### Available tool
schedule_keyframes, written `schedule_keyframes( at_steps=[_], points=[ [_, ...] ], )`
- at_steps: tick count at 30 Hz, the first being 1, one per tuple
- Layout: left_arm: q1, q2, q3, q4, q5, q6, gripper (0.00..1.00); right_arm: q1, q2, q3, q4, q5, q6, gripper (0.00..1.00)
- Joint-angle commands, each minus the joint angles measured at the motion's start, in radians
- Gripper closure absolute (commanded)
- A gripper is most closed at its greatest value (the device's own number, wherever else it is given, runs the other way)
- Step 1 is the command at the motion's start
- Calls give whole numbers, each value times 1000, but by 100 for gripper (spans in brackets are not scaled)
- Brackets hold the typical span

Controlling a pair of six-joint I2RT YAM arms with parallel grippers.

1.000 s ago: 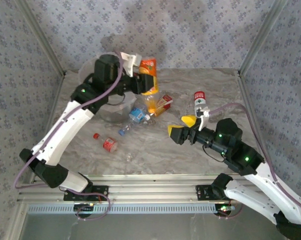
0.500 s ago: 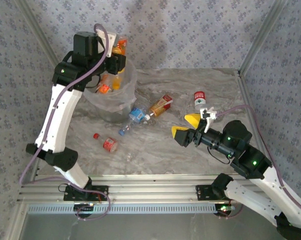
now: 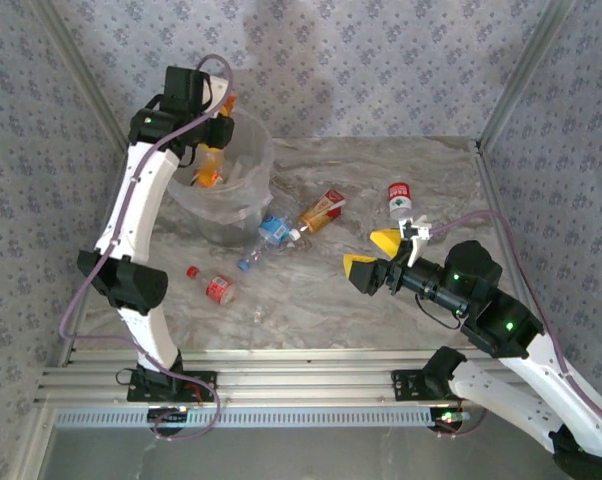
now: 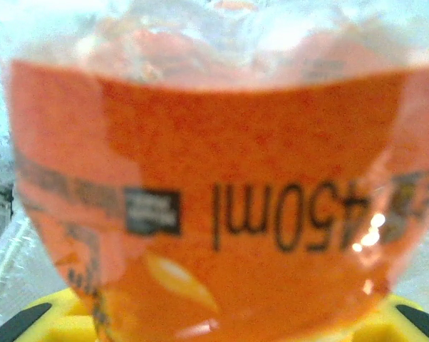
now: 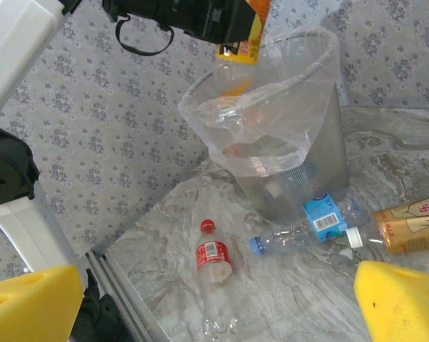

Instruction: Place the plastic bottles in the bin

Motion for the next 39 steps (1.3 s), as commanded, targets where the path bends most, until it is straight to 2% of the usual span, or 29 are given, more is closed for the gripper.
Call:
schedule_keyframes(
  at_steps=[1,9,17,20,24,28,33,39],
  points=[
    [2,14,-34,15,-99,42,61,-6,-14,17,-17,9,-13,0],
    [2,16,-183,46,-203,67,60,-7,-15,12,-22,12,-12,0],
    [2,46,-210,28,-309,84,59,-7,-26,-10,-16,14,3,0],
    [2,55,-207,15,-317,63,47,-7,-37,-20,-15,21,6,0],
    [1,51,-184,-7,-302,33,37,-8,-42,-25,-18,26,10,0],
    [-5,23,-131,-26,-257,0,33,-9,-39,-30,-13,25,9,0],
    [-18,-17,-52,-49,-183,-46,23,-12,-31,-36,-2,23,15,0],
    [-19,-47,15,-88,-122,-97,25,-13,-33,-36,-9,21,18,0]
  ],
)
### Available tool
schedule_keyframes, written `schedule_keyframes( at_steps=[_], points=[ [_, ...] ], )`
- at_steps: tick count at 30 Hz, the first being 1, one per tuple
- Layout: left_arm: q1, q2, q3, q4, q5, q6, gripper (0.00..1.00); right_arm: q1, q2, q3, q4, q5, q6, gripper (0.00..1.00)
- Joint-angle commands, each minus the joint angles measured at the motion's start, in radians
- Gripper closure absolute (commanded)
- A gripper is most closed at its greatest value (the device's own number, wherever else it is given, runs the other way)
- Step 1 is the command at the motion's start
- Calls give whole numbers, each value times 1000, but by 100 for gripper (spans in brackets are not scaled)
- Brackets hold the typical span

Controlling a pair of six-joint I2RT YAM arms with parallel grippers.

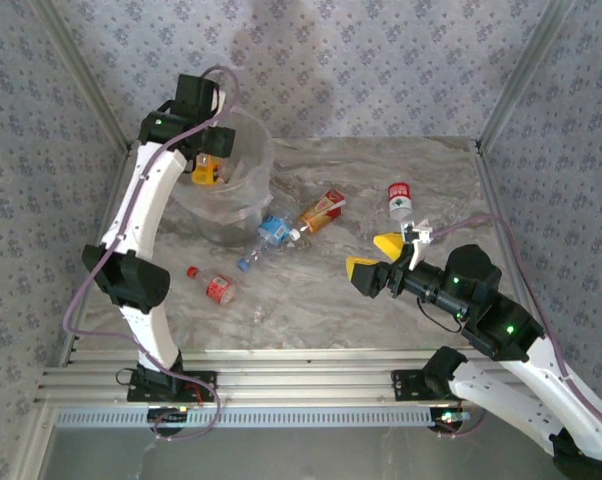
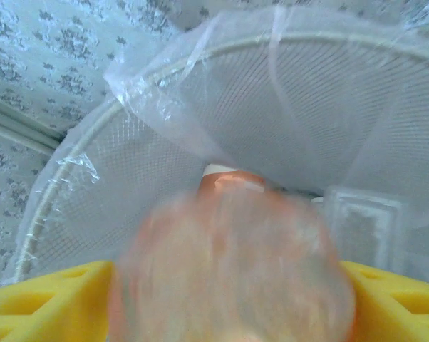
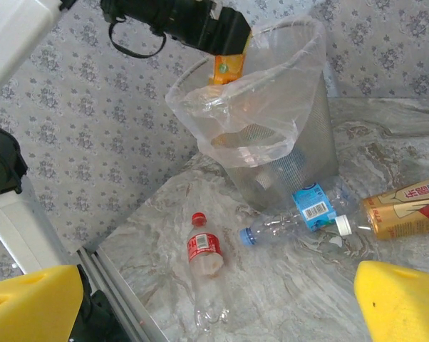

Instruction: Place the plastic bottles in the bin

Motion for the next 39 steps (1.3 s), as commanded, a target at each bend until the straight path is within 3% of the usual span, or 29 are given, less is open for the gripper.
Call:
schedule_keyframes(
  at_steps=[1,11,17,21,30,34,39],
  points=[
    [-3,-61,50,-55,76,-51,27,-6,-6,-5,9,7,13,0],
    [-5,-178,-87,-47,169,-119,39,-8,-7,-8,7,5,17,0],
    [1,-202,-166,-57,165,-141,41,-8,-5,-14,14,-2,23,0],
    [1,-258,-266,-5,240,-160,41,-10,-6,-12,8,-1,26,0],
    [-40,-494,-526,100,426,-167,30,-12,29,-3,-16,-41,18,0],
    [-128,-606,-672,123,413,-159,24,-13,50,6,-34,-65,13,0],
    [-183,-693,-796,105,360,-329,20,-15,59,12,-62,-75,5,0]
  ],
)
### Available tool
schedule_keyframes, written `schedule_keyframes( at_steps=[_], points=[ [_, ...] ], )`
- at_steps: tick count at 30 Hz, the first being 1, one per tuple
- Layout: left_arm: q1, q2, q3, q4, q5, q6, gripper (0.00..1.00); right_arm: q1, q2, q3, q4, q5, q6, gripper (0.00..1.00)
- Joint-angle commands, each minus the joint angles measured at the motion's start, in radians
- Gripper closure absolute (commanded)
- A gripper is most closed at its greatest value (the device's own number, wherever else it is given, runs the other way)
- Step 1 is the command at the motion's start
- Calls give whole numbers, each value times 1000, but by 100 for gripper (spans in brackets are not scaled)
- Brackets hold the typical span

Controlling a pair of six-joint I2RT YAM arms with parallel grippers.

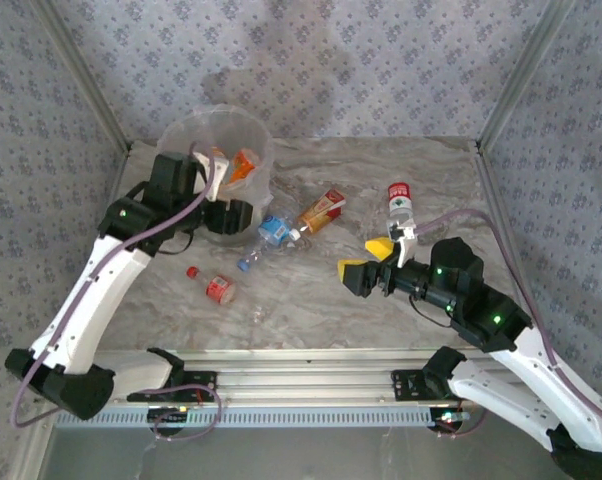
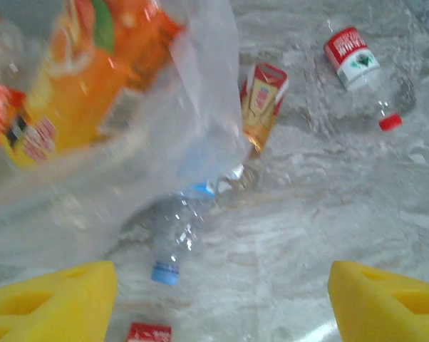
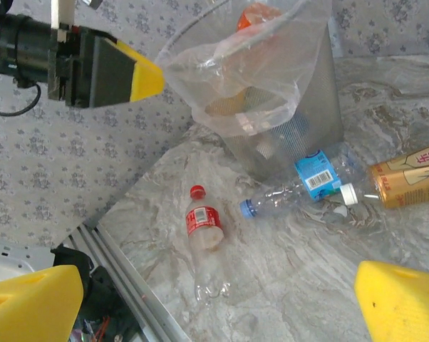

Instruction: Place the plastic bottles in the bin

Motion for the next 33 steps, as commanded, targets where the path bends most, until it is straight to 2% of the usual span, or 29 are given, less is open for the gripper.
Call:
schedule_keyframes(
  at_steps=[1,5,9,14,16,18,24,27,30,33],
  points=[
    [-27,-33,-59,-21,-71,-172,18,-7,-1,16,-34,-25,-10,0],
    [-51,-60,-137,-91,-111,-428,15,-8,8,15,-38,-35,-11,0],
    [-104,-100,-244,-102,-165,-586,10,-11,32,29,-32,-39,-16,0],
    [-128,-191,-458,27,-194,-759,7,-12,49,35,-24,-51,-18,0],
    [-130,-192,-504,45,-206,-789,6,-12,54,35,-16,-57,-16,0],
    [-129,-182,-524,43,-225,-813,1,-13,58,35,-5,-64,-11,0],
    [-128,-153,-563,55,-210,-882,0,-13,113,83,-25,-71,-12,0],
    [-128,-140,-588,52,-169,-954,0,-14,139,113,-42,-55,5,0],
    [-130,-141,-630,83,-124,-1009,0,-13,136,99,-26,-64,24,0],
    [-128,-137,-706,145,-133,-1072,2,0,102,48,-5,-72,8,0]
  ],
)
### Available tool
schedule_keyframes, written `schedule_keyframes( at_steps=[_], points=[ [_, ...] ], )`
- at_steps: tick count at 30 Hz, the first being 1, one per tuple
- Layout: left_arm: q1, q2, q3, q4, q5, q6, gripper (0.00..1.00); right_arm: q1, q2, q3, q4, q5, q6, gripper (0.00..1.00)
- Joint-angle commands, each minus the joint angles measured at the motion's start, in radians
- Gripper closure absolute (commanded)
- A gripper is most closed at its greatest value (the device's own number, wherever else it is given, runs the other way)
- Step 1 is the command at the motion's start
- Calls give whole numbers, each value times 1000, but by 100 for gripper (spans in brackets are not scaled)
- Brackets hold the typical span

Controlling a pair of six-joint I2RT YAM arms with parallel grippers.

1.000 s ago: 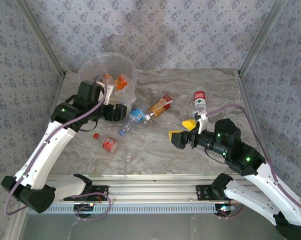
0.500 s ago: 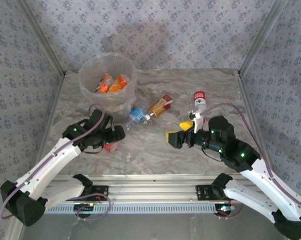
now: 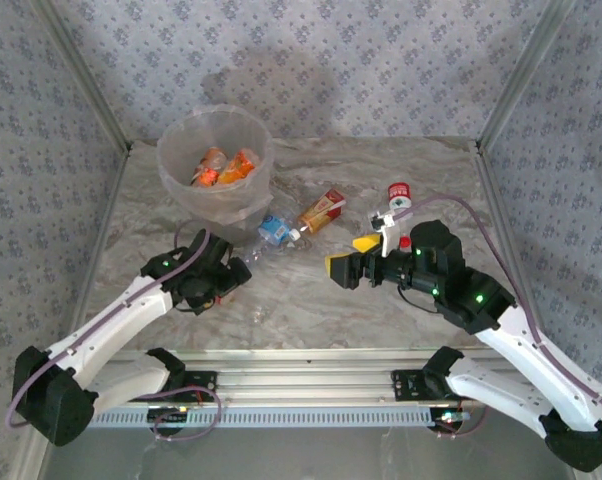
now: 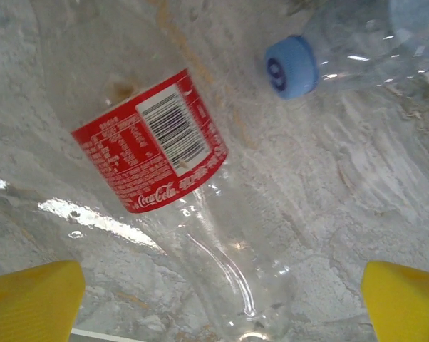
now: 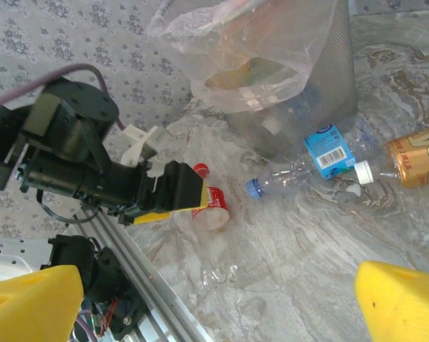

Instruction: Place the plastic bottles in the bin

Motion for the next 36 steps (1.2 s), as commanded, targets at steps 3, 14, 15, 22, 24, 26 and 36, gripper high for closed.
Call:
schedule_keyframes(
  at_steps=[3,14,15,22,24,26,36],
  points=[
    [0,32,-82,70,30,-142,5,13,-69,-51,7,26,-1,0],
    [9,130,-146,243,78,-206,16,31,-129,-145,47,34,32,0],
    [8,138,-146,250,81,-206,17,33,-132,-146,45,34,32,0],
    [12,176,-167,305,108,-210,26,54,-163,-160,20,67,43,0],
    [13,173,-179,310,109,-218,30,57,-169,-163,16,76,44,0],
    [22,161,-193,319,120,-218,33,59,-167,-167,20,86,45,0],
    [97,-63,-221,206,96,-137,46,76,-109,-151,59,103,44,0]
  ],
)
